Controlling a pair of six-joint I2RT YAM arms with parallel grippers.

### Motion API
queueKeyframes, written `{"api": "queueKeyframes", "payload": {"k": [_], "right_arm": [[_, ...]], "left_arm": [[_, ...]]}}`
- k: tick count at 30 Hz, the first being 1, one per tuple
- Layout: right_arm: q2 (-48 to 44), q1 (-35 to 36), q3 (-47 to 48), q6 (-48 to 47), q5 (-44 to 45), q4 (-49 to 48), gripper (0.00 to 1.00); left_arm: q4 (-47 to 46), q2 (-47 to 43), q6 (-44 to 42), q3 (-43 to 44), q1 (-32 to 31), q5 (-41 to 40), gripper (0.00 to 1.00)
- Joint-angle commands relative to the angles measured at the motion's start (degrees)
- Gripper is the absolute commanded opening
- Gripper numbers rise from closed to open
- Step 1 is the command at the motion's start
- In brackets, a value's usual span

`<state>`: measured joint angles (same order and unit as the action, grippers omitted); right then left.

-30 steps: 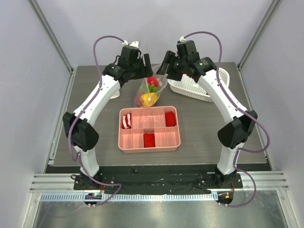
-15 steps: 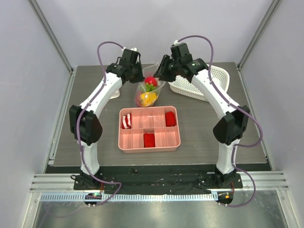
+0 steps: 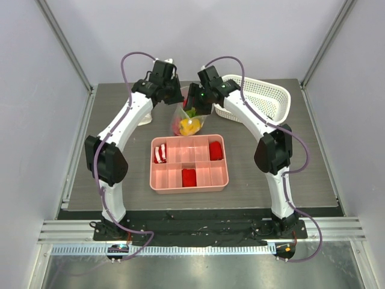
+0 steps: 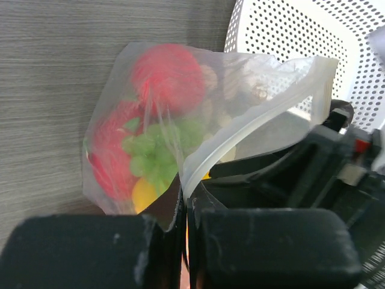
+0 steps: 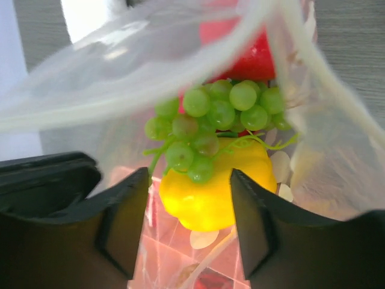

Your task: Open the zip-top bag and remove the fake food

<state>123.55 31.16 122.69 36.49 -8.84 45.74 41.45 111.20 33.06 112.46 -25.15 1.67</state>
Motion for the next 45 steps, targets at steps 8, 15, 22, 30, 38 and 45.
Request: {"api": "queueKeyframes", "payload": {"k": [8,15,22,30,38,45], "right_arm": [[-5.33,0.31,-3.24,-16.53,-6.19,4.63,0.84],[-4.37,0.31,-7.38,-18.91,-9.00,3.67,0.91],[-4.28,0.48,-12.03,-18.22,-8.92,-4.76,0.96],[-7.44,0.75,-13.44,-4.52,-9.26,-9.88,0.90],[-7.71,1.62,-12.31,-0.63,-6.45,-7.26,0.81],[-4.72,3.73,-11.07,-1.15,-5.57,-8.28,0.92]], "left_arm": [[-1.46,-3.27,0.51,-1.81,-0.08,1.67,0.00],[-1.20,-2.83,0.78,-1.99,-0.08,1.93,0.00],[-2.42,-3.09,2.53,-3.56,-0.08,2.28,0.00],[-4.18,-3.97,3.94,-5.77,-0.08,3.16,0.00],[-4.45,-4.14,3.86,-5.15,-0.08,2.73,0.00],[-5.86,-5.11,2.98,-7.43,0.18,0.18,0.00]]}}
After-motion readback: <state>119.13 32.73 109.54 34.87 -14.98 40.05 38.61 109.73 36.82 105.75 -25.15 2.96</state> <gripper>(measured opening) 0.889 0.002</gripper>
